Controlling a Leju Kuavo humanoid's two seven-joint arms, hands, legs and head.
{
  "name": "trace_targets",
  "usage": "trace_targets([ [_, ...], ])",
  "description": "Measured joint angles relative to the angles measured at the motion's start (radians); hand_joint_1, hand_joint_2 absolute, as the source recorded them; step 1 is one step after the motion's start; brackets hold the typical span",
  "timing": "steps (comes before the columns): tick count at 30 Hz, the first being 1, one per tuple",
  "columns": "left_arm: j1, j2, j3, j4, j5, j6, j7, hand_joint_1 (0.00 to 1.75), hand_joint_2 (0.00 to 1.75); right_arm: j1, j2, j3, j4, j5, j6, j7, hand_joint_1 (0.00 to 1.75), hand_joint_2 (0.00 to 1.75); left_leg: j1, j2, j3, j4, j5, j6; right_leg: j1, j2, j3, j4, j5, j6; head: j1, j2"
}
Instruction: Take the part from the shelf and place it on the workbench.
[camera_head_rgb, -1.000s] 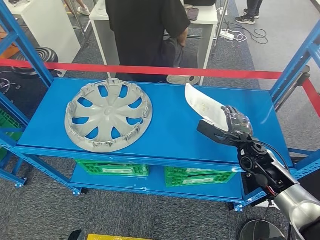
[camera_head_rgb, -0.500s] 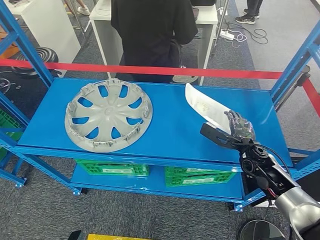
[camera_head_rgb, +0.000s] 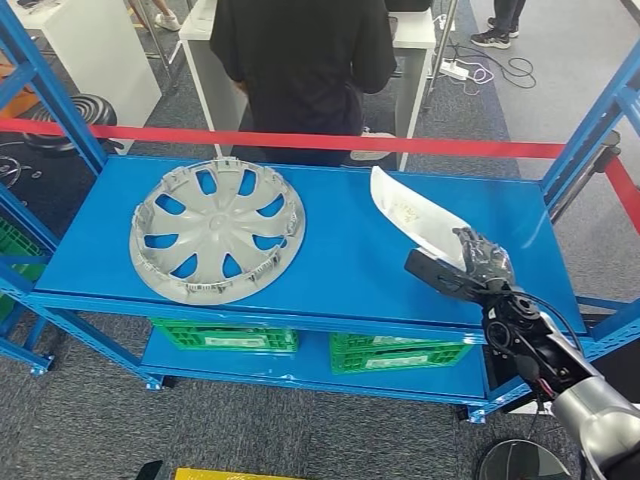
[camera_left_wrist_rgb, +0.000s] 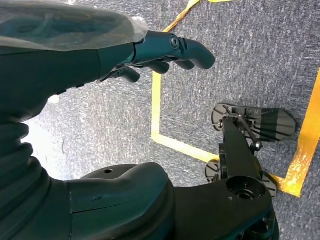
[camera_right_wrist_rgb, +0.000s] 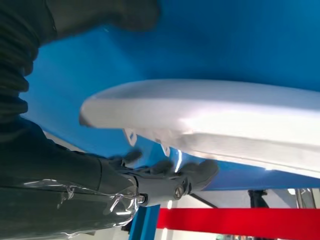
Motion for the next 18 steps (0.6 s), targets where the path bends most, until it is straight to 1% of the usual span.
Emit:
trace_targets([
  [1, 0.0, 0.0, 0.0, 0.0, 0.0, 0.0, 0.0, 0.0, 1.75, 0.001, -0.001, -0.001, 0.0, 0.0, 0.0, 0.0, 1.68, 1.75, 0.0, 0.0, 0.0, 0.0, 0.0, 0.0, 0.0, 0.0, 0.0, 0.0, 0.0, 0.0, 0.0, 0.0],
  [5, -0.001, 0.0, -0.001, 0.0, -0.005, 0.0, -0.002, 0.0, 1.75, 0.005, -0.007, -0.003, 0.001, -0.004, -0.001, -0.001, 1.75, 1.75, 0.0, 0.0, 0.001, 0.0, 0.0, 0.0, 0.0, 0.0, 0.0, 0.0, 0.0, 0.0, 0.0, 0.0],
  [18, -0.006, 0.0, -0.001, 0.0, -0.009, -0.007, 0.004, 0.0, 1.75, 0.012, -0.02, -0.022, -0.004, -0.006, -0.003, -0.001, 1.75, 1.75, 0.0, 0.0, 0.004, 0.0, 0.0, 0.0, 0.0, 0.0, 0.003, 0.0, 0.0, 0.0, 0.0, 0.0],
])
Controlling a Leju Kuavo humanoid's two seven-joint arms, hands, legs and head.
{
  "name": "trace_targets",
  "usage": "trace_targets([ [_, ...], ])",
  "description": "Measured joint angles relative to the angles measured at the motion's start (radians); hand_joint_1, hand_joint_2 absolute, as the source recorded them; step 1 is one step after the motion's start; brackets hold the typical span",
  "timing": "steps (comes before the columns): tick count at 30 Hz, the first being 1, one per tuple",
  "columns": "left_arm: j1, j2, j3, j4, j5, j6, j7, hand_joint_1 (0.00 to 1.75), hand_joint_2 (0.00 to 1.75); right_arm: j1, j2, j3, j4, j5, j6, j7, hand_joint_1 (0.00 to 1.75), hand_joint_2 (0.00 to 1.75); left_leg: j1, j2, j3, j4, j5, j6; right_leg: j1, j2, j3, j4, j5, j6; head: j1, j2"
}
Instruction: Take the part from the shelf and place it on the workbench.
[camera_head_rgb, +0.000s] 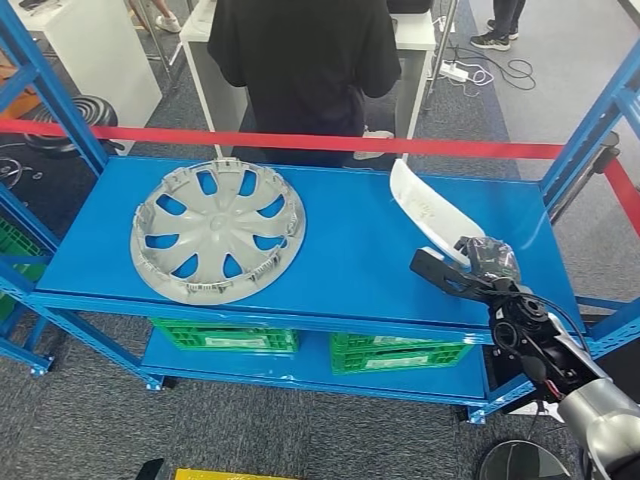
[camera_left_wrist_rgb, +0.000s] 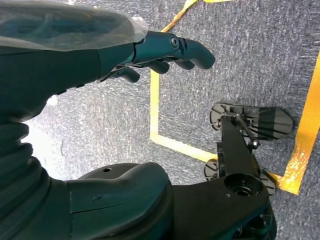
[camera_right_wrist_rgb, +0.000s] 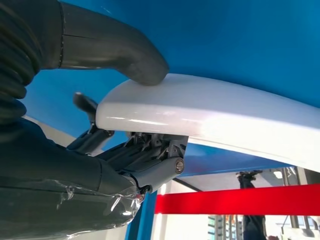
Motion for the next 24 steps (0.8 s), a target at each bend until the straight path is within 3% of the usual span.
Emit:
trace_targets([
  [24, 0.0, 0.003, 0.0, 0.0, 0.014, -0.002, -0.038, 0.0, 1.75, 0.0, -0.005, -0.002, -0.008, -0.01, 0.01, -0.003, 1.75, 1.75, 0.0, 0.0, 0.001, 0.0, 0.0, 0.0, 0.0, 0.0, 0.002, 0.0, 0.0, 0.0, 0.0, 0.0],
])
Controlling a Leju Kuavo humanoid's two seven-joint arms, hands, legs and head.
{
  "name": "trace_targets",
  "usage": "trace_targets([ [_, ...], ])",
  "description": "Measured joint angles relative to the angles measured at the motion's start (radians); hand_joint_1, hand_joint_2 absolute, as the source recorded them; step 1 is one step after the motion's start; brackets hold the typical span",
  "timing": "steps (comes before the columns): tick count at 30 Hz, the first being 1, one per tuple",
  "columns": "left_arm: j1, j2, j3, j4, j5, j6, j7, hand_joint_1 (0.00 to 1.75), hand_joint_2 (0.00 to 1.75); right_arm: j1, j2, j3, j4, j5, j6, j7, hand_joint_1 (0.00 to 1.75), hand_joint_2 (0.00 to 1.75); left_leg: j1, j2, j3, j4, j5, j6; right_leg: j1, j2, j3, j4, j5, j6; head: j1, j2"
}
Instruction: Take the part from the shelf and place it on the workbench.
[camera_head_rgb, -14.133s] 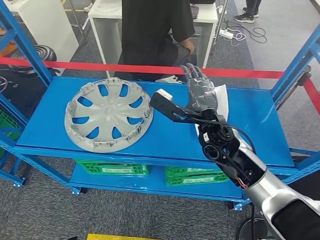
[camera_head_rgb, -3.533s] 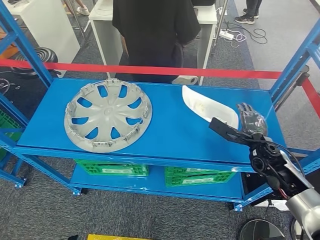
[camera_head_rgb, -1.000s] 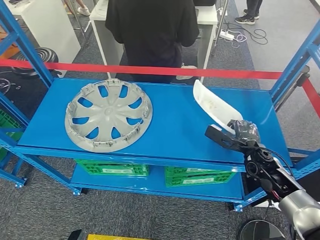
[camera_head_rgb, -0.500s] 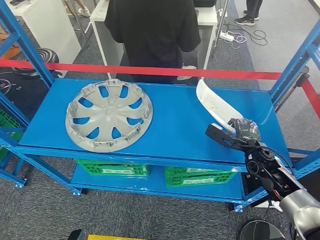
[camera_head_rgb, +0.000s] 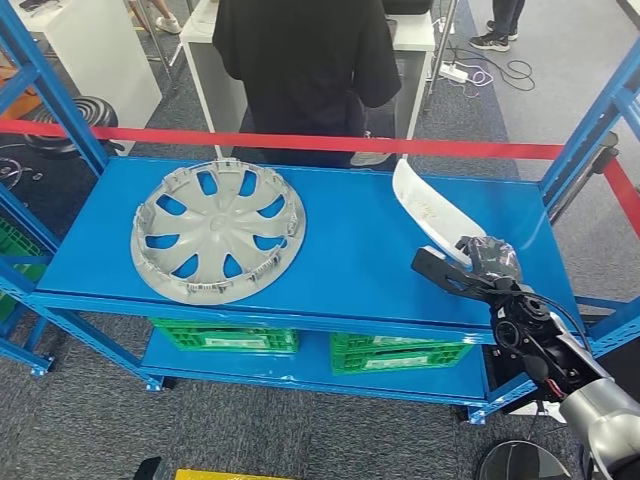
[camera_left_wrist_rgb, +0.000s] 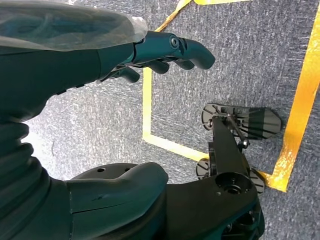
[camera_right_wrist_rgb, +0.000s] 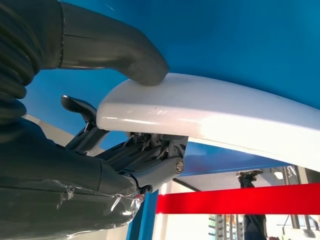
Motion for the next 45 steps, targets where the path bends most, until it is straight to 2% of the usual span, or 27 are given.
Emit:
trace_targets([
  [5, 0.0, 0.001, 0.0, 0.0, 0.014, 0.007, -0.001, 0.0, 1.75, 0.0, 0.0, 0.0, -0.005, -0.004, -0.024, -0.014, 1.75, 1.75, 0.0, 0.0, 0.0, 0.0, 0.0, 0.0, 0.0, 0.0, 0.0, 0.0, 0.0, 0.0, 0.0, 0.0],
  [10, 0.002, 0.001, 0.0, 0.0, 0.019, 0.012, -0.003, 0.0, 1.75, 0.005, 0.001, 0.001, -0.057, 0.001, -0.063, -0.064, 1.75, 1.75, 0.0, 0.0, 0.0, 0.0, 0.0, 0.0, 0.0, 0.0, 0.0, 0.0, 0.0, 0.0, 0.0, 0.0],
  [13, 0.002, 0.001, 0.0, 0.0, 0.019, 0.013, -0.004, 0.0, 1.75, 0.011, 0.007, 0.004, -0.129, 0.048, -0.114, -0.088, 1.75, 1.75, 0.0, 0.0, -0.001, 0.0, 0.0, 0.0, 0.0, 0.0, 0.0, 0.001, 0.0, 0.0, 0.0, 0.0],
  [17, 0.002, 0.0, 0.0, 0.0, 0.019, 0.013, -0.002, 0.0, 1.75, 0.009, 0.02, 0.01, -0.253, 0.153, -0.176, -0.078, 1.75, 1.75, 0.0, -0.001, -0.001, 0.0, 0.0, 0.0, 0.0, 0.0, 0.0, 0.001, 0.0, 0.0, 0.0, 0.0],
  [26, 0.001, -0.008, 0.0, 0.0, 0.021, 0.015, 0.007, 0.0, 1.75, -0.041, 0.066, 0.037, -0.453, 0.255, -0.23, -0.092, 1.75, 1.75, 0.0, -0.001, -0.001, -0.001, 0.0, 0.0, 0.0, -0.001, 0.0, 0.0, 0.0, 0.0, 0.0, 0.0],
  [36, 0.001, -0.015, 0.0, 0.0, 0.025, 0.019, 0.01, 0.0, 1.75, -0.062, 0.098, 0.058, -0.507, 0.254, -0.266, -0.126, 1.75, 1.75, 0.0, -0.001, -0.001, -0.001, 0.0, 0.0, 0.0, -0.001, 0.0, 0.0, 0.0, 0.0, 0.0, 0.0],
  [45, 0.002, -0.017, 0.0, 0.0, 0.028, 0.022, 0.01, 0.0, 1.75, -0.064, 0.112, 0.067, -0.509, 0.192, -0.292, -0.171, 1.75, 1.75, 0.0, -0.001, -0.001, -0.001, 0.0, 0.0, 0.0, -0.001, -0.001, 0.0, 0.0, 0.0, 0.0, 0.0],
])
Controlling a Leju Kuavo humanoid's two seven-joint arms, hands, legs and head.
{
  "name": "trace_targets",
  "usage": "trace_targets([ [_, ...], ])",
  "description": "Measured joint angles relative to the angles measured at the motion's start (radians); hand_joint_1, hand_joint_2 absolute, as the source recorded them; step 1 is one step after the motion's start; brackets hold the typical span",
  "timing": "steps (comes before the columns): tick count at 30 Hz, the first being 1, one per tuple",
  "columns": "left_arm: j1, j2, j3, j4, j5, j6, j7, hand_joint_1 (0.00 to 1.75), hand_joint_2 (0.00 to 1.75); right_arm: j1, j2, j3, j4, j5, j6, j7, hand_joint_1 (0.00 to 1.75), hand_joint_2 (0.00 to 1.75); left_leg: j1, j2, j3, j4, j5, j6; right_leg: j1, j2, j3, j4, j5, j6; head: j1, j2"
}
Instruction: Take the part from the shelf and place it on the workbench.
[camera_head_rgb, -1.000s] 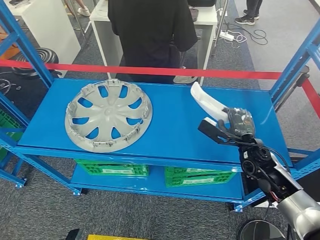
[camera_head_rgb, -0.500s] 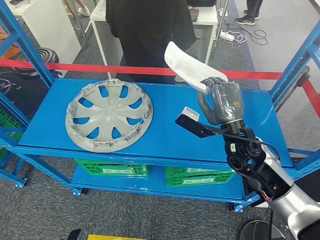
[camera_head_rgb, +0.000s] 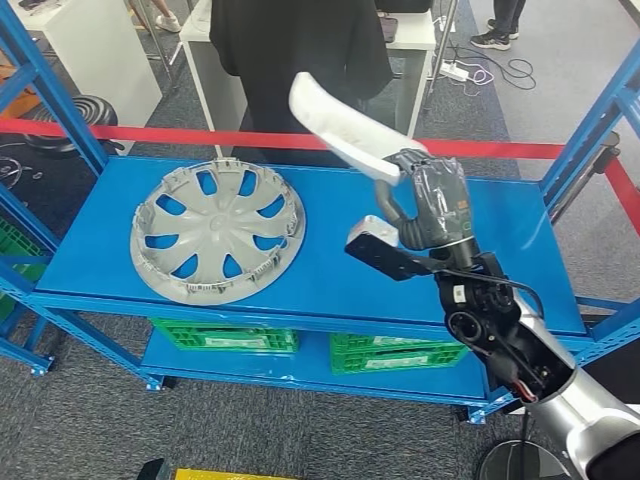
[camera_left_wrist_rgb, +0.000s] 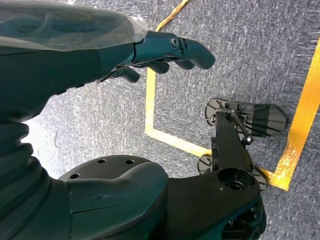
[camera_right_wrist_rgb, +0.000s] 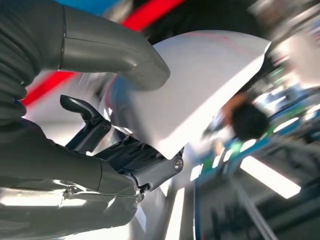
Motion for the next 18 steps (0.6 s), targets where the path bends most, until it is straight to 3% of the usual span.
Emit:
trace_targets([
  [2, 0.0, -0.001, 0.0, 0.0, 0.001, 0.001, 0.0, 0.0, 1.75, 0.003, 0.015, 0.0, 0.0, -0.259, 0.009, -0.131, 1.75, 1.75, 0.0, 0.0, 0.0, 0.0, 0.0, 0.0, 0.0, 0.0, 0.0, 0.0, 0.0, 0.0, 0.0, 0.0],
  [4, 0.001, -0.002, 0.0, 0.0, 0.002, 0.003, 0.0, 0.0, 1.75, 0.009, 0.04, -0.001, 0.0, -0.655, 0.05, -0.324, 1.75, 1.75, 0.0, 0.0, 0.0, 0.0, 0.0, 0.0, 0.0, 0.0, 0.0, 0.0, 0.0, 0.0, 0.0, 0.0],
  [7, 0.001, -0.004, 0.0, 0.0, 0.004, 0.007, 0.002, 0.0, 1.75, 0.014, 0.07, 0.0, 0.002, -0.957, 0.139, -0.458, 1.75, 1.75, 0.0, 0.0, 0.0, 0.0, 0.0, 0.0, 0.0, 0.0, 0.0, 0.0, 0.0, 0.0, 0.0, 0.0],
  [11, 0.003, -0.005, 0.0, 0.0, 0.008, 0.012, 0.004, 0.0, 1.75, 0.016, 0.113, 0.002, 0.012, -1.152, 0.235, -0.532, 1.75, 1.75, 0.0, 0.0, 0.0, -0.001, 0.0, 0.0, 0.0, 0.0, 0.0, 0.0, 0.0, 0.0, 0.0, 0.0],
  [18, 0.006, -0.006, 0.0, 0.0, 0.01, 0.014, 0.004, 0.0, 1.75, 0.016, 0.175, 0.011, 0.04, -1.313, 0.354, -0.579, 1.75, 1.75, 0.0, 0.0, 0.0, -0.001, 0.0, 0.0, 0.0, 0.0, 0.0, 0.0, 0.0, 0.0, 0.0, 0.0],
])
